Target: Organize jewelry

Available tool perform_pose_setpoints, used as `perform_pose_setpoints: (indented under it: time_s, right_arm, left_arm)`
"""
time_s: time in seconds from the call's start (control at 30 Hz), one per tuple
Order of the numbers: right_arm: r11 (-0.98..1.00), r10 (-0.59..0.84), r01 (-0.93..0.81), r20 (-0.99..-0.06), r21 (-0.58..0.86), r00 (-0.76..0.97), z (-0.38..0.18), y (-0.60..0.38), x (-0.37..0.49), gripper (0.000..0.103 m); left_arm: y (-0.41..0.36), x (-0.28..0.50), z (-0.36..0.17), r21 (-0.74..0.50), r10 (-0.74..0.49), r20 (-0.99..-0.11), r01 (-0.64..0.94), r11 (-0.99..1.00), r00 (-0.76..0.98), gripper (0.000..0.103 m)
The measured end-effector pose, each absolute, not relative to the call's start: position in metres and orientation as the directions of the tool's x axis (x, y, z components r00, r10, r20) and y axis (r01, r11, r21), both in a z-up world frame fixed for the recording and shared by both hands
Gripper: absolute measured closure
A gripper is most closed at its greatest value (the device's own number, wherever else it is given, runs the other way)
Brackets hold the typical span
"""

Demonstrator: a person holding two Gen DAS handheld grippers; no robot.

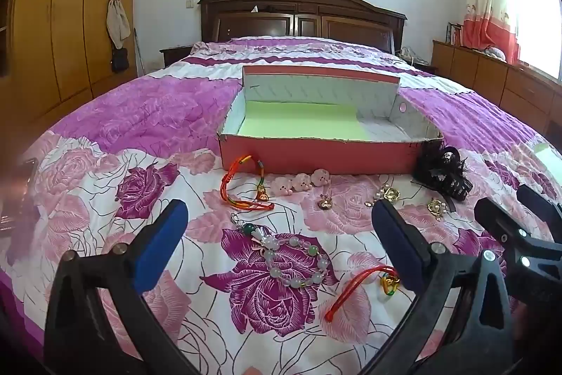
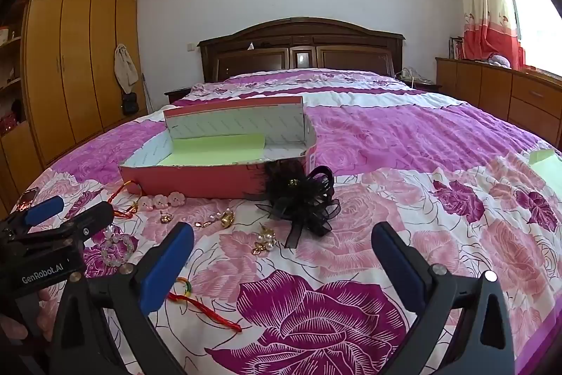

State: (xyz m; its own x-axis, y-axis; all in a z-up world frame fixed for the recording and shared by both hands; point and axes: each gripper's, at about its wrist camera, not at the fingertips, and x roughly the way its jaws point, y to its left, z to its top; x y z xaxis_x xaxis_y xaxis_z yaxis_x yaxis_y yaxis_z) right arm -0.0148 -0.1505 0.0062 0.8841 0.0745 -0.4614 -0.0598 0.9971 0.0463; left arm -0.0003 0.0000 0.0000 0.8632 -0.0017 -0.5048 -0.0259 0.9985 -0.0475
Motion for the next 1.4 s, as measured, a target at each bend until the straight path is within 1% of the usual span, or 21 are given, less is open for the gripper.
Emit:
perform_pose_setpoints:
  time_s: [1.4]
  right_arm:
    - [0.997,0.073,-0.06,-0.463,0.044,0.883,0.0061,-0.1511,-0.0153,0.0]
  left_arm:
    - [0.0028,-0.0005,0.0006,-0.042,0.005,-0.508,-0.031,0.999,0.861,0.005]
